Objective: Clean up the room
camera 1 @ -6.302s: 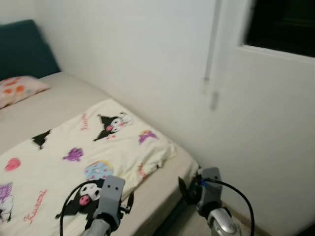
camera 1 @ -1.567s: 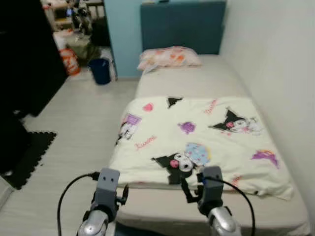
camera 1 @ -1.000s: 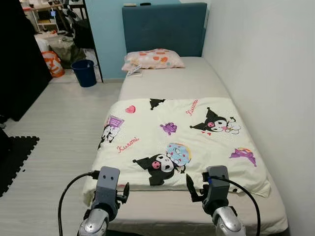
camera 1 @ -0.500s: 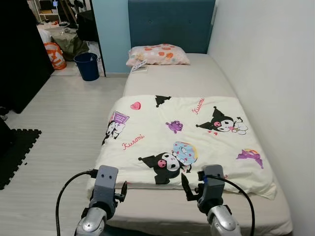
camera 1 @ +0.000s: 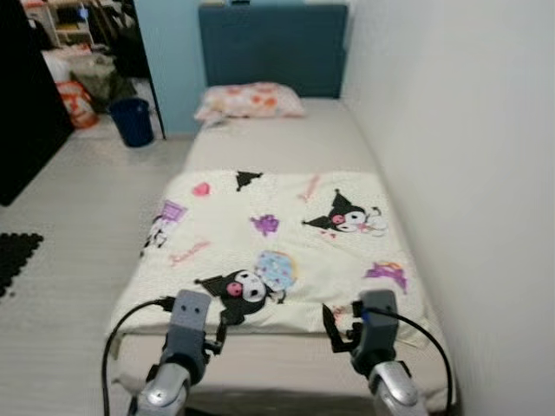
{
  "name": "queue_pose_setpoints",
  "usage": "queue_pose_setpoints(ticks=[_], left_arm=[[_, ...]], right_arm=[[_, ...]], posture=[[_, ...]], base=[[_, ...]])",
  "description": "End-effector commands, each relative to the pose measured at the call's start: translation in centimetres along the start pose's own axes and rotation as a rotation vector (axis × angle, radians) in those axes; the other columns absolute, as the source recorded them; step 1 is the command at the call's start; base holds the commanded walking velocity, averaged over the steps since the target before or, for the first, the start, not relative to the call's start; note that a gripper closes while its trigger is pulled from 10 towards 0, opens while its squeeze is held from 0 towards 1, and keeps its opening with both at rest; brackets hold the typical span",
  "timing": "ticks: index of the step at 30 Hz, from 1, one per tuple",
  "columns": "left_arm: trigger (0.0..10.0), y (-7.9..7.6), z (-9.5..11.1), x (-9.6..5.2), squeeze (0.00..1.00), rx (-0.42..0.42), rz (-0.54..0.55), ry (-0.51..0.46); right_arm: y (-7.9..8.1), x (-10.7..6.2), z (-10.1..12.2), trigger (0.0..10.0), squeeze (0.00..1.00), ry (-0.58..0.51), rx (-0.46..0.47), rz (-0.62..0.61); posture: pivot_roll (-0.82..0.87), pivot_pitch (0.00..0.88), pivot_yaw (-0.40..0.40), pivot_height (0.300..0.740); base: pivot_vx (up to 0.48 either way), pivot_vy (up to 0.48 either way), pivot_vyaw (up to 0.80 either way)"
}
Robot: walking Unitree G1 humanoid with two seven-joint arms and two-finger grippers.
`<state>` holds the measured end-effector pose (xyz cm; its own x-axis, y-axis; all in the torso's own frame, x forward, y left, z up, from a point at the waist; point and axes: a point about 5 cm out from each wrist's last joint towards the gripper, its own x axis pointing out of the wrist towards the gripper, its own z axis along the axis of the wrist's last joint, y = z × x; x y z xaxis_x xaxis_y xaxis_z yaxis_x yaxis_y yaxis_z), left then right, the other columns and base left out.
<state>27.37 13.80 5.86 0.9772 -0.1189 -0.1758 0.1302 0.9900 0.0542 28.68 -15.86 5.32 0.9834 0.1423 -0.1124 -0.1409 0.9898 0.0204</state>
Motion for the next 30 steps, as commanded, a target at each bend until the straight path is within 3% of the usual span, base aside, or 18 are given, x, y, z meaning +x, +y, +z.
queue_pose_setpoints(ticks=[1, 30], left_arm=[[10.0, 0.66, -0.39, -0.26, 0.0, 0.033, 0.02, -0.003], [10.0, 1.16, -0.37, -0.26, 0.0, 0.049, 0.041, -0.012]], right_arm=[[0.53, -0.13, -0.4, 10.0, 0.0, 0.012, 0.018, 0.012], [0.61, -0.14, -0.33, 10.0, 0.0, 0.003, 0.027, 0.005]], posture=[[-0.07, 0.112, 0.016, 0.74], [-0.07, 0.123, 0.019, 0.74]], base=[[0.0, 0.0, 0.0], [0.0, 0.0, 0.0]])
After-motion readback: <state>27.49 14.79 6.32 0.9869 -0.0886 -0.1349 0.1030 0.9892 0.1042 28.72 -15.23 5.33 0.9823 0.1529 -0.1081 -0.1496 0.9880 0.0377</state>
